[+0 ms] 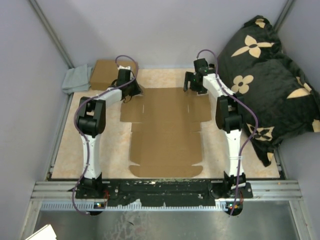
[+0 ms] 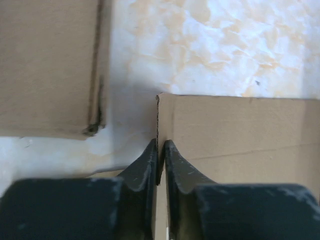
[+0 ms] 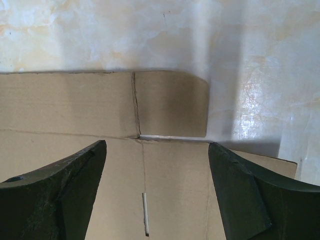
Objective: Fold the paper box
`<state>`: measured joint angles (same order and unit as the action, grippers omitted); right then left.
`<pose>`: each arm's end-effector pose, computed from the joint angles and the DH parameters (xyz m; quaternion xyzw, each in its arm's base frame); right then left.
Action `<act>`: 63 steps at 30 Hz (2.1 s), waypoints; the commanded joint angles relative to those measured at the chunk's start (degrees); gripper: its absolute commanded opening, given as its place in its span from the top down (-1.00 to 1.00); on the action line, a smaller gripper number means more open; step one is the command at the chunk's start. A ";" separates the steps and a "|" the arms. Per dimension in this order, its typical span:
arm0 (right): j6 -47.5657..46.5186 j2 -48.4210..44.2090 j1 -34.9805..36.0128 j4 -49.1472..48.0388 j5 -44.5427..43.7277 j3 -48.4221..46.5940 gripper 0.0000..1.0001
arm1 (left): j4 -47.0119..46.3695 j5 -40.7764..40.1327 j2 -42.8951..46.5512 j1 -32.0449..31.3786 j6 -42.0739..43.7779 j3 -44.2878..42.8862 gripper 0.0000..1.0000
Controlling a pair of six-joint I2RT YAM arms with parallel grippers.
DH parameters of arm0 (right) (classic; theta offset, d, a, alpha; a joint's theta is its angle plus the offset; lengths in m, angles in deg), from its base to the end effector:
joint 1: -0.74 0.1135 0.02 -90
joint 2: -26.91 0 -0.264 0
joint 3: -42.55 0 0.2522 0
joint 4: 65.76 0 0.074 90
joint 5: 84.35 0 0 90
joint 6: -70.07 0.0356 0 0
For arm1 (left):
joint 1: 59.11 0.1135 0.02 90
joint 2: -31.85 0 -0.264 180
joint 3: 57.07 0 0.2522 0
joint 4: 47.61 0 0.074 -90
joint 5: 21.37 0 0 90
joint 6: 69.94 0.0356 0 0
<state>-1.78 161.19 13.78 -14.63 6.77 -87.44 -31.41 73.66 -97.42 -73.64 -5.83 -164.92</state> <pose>0.5045 0.1176 0.1934 0.0397 0.9539 0.0889 0.2837 0.4915 -0.1306 0.1590 -0.0695 0.8940 -0.1893 0.4002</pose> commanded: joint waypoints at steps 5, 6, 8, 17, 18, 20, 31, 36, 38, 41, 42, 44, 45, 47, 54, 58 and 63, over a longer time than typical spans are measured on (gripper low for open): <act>0.17 -5.30 0.47 -0.63 0.10 0.30 -0.68 | -1.20 1.32 3.98 -0.33 0.22 1.76 1.00; 0.28 -5.66 0.37 -0.63 0.02 0.30 -0.68 | -1.82 1.51 5.15 -0.33 0.23 3.14 1.00; 0.59 -6.34 0.37 -0.42 -0.63 0.38 -0.72 | -3.19 1.93 8.00 -0.33 0.09 6.13 1.00; 0.71 -11.19 -0.54 -2.45 0.89 3.85 -0.80 | -18.69 8.57 21.40 -0.33 -1.53 23.59 1.00; 0.40 -11.52 -0.69 -2.92 1.84 4.43 -0.80 | -20.30 9.29 22.35 -0.33 -1.57 24.81 1.00; -0.24 -12.12 -1.09 -3.74 4.07 5.53 -0.80 | -23.52 11.33 23.73 -0.33 -1.40 27.00 1.00; -1.20 -16.77 -2.54 -7.07 5.03 12.85 -0.81 | -27.97 11.84 27.47 -0.33 -1.47 31.80 1.00; -2.10 -18.01 -2.67 -7.83 5.12 15.63 -0.87 | -28.27 11.18 28.02 -0.33 -1.47 32.38 1.00; -2.07 -18.35 -2.74 -9.48 7.18 17.22 -0.88 | -28.28 11.17 27.94 -0.33 -1.46 32.43 1.00; -1.70 -18.67 -3.22 -11.61 11.63 19.26 -0.88 | -28.54 11.13 28.02 -0.33 -1.55 32.59 1.00; -1.64 -18.74 -3.22 -11.93 12.21 19.66 -0.87 | -28.54 11.10 28.09 -0.33 -1.52 32.64 1.00; -1.55 -19.06 -3.24 -13.08 12.95 20.73 -0.86 | -28.54 11.03 28.26 -0.33 -1.37 32.81 1.00; -1.56 -19.32 -3.34 -13.63 13.28 21.12 -0.86 | -28.61 10.98 28.35 -0.33 -1.33 32.94 1.00; -1.46 -19.86 -3.45 -14.49 13.93 21.85 -0.85 | -28.63 10.78 28.54 -0.33 -1.21 33.12 1.00; -1.04 -22.11 -4.23 -16.33 14.98 24.28 -0.75 | -28.38 10.28 28.58 -0.33 -1.21 33.24 1.00; -0.99 -23.64 -4.25 -16.93 14.21 25.58 -0.63 | -27.72 9.76 28.39 -0.33 -1.27 33.09 1.00; -0.93 -25.48 -4.26 -17.36 13.92 26.72 -0.42 | -26.37 9.00 28.13 -0.33 -1.05 32.73 1.00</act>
<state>-2.83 140.56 9.82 -29.14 20.54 -61.10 -57.40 83.26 -71.00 -73.86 -7.14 -132.02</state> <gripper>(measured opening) 0.744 0.012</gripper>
